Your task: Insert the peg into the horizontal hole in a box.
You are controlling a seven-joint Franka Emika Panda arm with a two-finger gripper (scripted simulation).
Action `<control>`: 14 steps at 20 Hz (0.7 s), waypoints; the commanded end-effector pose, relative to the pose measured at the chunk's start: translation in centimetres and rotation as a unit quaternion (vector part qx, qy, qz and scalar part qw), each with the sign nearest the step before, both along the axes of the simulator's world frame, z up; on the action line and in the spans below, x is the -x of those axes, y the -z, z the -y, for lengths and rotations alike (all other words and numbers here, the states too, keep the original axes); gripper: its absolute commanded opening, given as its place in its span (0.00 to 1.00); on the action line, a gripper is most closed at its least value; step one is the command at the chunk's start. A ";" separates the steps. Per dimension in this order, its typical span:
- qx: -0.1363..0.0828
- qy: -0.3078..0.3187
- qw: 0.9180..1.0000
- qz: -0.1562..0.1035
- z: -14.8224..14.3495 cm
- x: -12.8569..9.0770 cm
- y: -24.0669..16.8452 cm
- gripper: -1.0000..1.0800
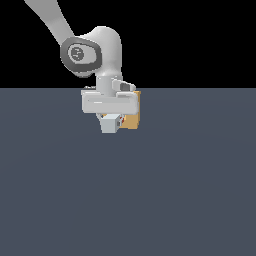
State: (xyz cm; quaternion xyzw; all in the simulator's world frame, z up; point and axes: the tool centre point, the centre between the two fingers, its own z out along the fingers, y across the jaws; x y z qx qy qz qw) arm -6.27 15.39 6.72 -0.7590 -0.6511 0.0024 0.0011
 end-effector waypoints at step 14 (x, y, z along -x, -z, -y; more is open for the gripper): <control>-0.001 0.000 1.000 0.002 -2.0 -0.5 -0.3 0.00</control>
